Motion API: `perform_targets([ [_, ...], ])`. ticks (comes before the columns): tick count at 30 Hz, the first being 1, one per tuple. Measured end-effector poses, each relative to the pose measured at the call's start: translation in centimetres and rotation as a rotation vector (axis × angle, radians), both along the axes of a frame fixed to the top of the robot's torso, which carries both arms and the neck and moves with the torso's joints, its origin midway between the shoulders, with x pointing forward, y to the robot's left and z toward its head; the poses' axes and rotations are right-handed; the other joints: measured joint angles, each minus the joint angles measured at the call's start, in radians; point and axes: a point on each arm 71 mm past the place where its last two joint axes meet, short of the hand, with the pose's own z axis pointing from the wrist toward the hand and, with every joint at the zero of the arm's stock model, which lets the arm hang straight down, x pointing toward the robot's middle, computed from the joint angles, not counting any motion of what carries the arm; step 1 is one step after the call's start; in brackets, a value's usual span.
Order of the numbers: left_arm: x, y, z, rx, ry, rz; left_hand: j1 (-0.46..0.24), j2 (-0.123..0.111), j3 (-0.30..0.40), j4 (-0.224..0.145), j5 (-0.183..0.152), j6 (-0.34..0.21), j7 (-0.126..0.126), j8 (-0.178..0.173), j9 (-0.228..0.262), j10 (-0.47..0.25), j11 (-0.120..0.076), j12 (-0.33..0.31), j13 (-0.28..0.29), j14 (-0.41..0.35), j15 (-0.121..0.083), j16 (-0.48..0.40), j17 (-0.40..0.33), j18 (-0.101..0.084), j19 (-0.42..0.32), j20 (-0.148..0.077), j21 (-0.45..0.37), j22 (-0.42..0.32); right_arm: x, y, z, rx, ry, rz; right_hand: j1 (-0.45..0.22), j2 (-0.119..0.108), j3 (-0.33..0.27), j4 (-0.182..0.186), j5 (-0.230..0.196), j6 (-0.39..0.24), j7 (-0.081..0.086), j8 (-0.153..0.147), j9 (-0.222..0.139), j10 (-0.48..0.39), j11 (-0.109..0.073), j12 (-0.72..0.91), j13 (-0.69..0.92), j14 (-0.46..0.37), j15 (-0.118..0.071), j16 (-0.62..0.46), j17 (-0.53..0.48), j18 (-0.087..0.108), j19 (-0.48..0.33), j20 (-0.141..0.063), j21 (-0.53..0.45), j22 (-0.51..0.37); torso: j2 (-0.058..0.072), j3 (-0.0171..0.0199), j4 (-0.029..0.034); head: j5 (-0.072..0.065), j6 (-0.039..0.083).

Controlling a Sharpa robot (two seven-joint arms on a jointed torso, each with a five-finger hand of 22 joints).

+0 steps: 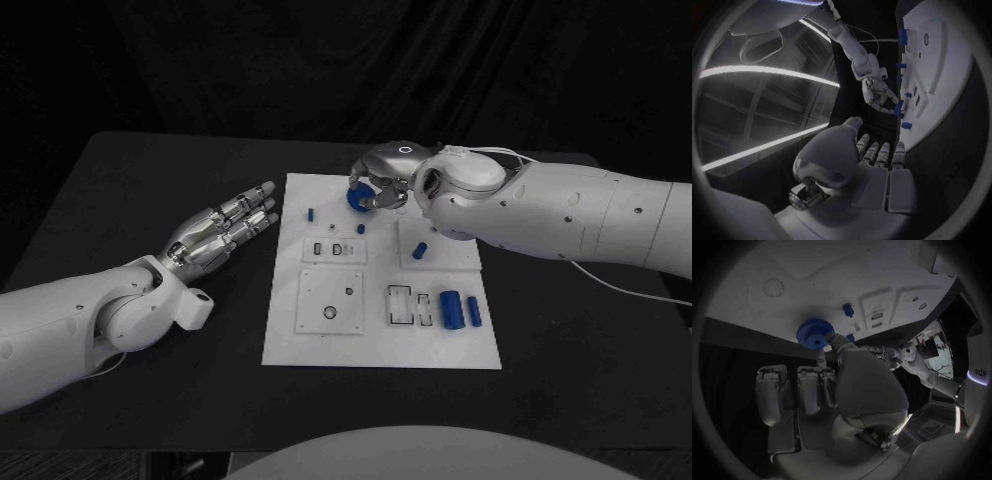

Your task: Assemble the parts on the task board

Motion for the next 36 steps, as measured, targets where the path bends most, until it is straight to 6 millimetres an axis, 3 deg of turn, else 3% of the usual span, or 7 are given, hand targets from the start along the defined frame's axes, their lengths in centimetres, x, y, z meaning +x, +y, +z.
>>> perform_targets([
  [1,0.0,0.0,0.0,0.0,0.0,0.0,0.0,0.0,0.0,0.0,0.0,0.0,0.0,0.0,0.0,0.0,0.0,0.0,0.0,0.0,0.0,0.0,0.0,0.0,0.0,0.0,0.0,0.0,0.0,0.0,0.0,-0.001,0.0,0.0,0.0,0.0,0.0,0.0,-0.004,-0.003,0.0,-0.007,0.139,0.0,0.0,0.0,0.0,0.0,0.0,0.0,0.0,0.0,0.0,0.0,0.0,0.0,0.0,0.0002,-0.0002,0.0,0.0],
  [2,0.0,0.0,0.0,0.0,0.0,-0.001,0.0,0.0,0.0,0.0,0.0,0.0,0.0,0.0,0.0,0.0,0.0,0.0,0.0,0.0,0.0,0.0,0.0,0.0,-0.002,0.002,0.0,0.0,0.1,0.1,0.0,-0.001,0.0,0.001,0.0,0.0,0.0,0.0,-0.004,-0.009,0.0,-0.009,0.196,0.0,0.0,0.0,0.0,0.0,0.0,0.0,0.0,0.0,0.0,0.0,0.0,0.0,0.0,0.0004,-0.0003,0.0,0.0],
  [4,0.0,-0.1,0.0,-0.001,0.0,-0.002,0.0,0.0,0.003,-0.003,0.0,0.0,0.0,0.0,0.0,0.0,0.0,0.0,0.0,0.0,0.0,0.0,0.0,0.0,-0.004,0.004,0.0,0.0,0.2,0.2,0.0,-0.002,-0.001,0.003,0.0,0.001,0.009,0.009,-0.004,-0.021,0.001,-0.023,0.227,0.0,0.0,0.0,0.0,0.0,0.0,0.0,0.0,0.0,0.0,0.0,0.0,0.0,0.0,0.0008,-0.0003,0.0,0.001],
  [12,0.0,-0.2,0.0,-0.002,0.0,-0.004,0.0,0.0,0.003,-0.003,0.0,0.0,0.0,0.0,0.0,0.0,0.0,0.0,0.0,0.0,0.0,0.0,0.0,0.0,-0.004,0.003,0.0,0.0,0.3,1.0,0.0,-0.004,-0.002,0.019,-0.015,-0.011,0.03,0.019,-0.09,-0.128,-0.003,-0.145,0.118,0.0,0.0,0.0,0.0,0.0,0.0,0.0,0.0,0.0,0.0,0.0,0.0,0.0,0.0,0.0012,-0.0023,0.002,0.0],
  [19,0.0,-0.2,0.0,-0.001,0.0,-0.004,0.0,0.0,0.003,-0.003,0.0,0.0,0.0,0.0,0.0,0.0,0.0,0.0,0.0,0.0,0.0,0.0,-0.001,0.0,-0.001,0.006,0.0,0.0,0.3,1.2,0.1,-0.001,-0.007,0.031,-0.02,-0.017,0.02,0.029,-0.167,-0.171,-0.015,-0.211,0.054,-0.002,-0.006,0.0,0.0,0.0,0.0,0.0,0.0,0.0,-0.004,-0.004,0.0,0.0,0.0,0.0012,-0.0024,0.003,-0.002],
  [26,0.0,0.0,0.0,-0.001,0.001,-0.002,0.0,0.0,0.003,-0.003,0.0,0.0,0.0,0.0,0.0,0.0,0.0,0.0,-0.001,0.0,0.0,0.0,-0.001,0.0,0.0,0.007,0.0,0.0,0.3,0.1,0.3,0.015,-0.023,0.023,-0.024,-0.021,0.007,0.042,-0.197,-0.15,-0.013,-0.218,0.031,0.0,-0.007,0.0,0.0,0.0,0.0,0.0,0.0,0.0,-0.004,-0.004,0.0,0.0,0.0,0.0011,-0.0012,0.006,-0.001],
  [36,0.0,0.3,0.0,0.001,0.001,0.003,0.0,0.0,0.003,-0.003,0.0,0.0,0.0,0.0,0.0,0.0,0.0,0.0,-0.001,0.0,0.0,0.0,0.0,0.0,0.0,0.007,0.0,0.0,0.0,-2.9,0.3,0.018,-0.023,-0.027,-0.055,-0.019,-0.021,0.07,-0.177,-0.034,0.008,-0.176,0.038,0.0,0.0,0.0,0.001,0.0,0.0,0.0,0.0,0.0,-0.004,-0.004,0.0,0.0,-0.001,0.0008,-0.0029,0.009,-0.001],
])
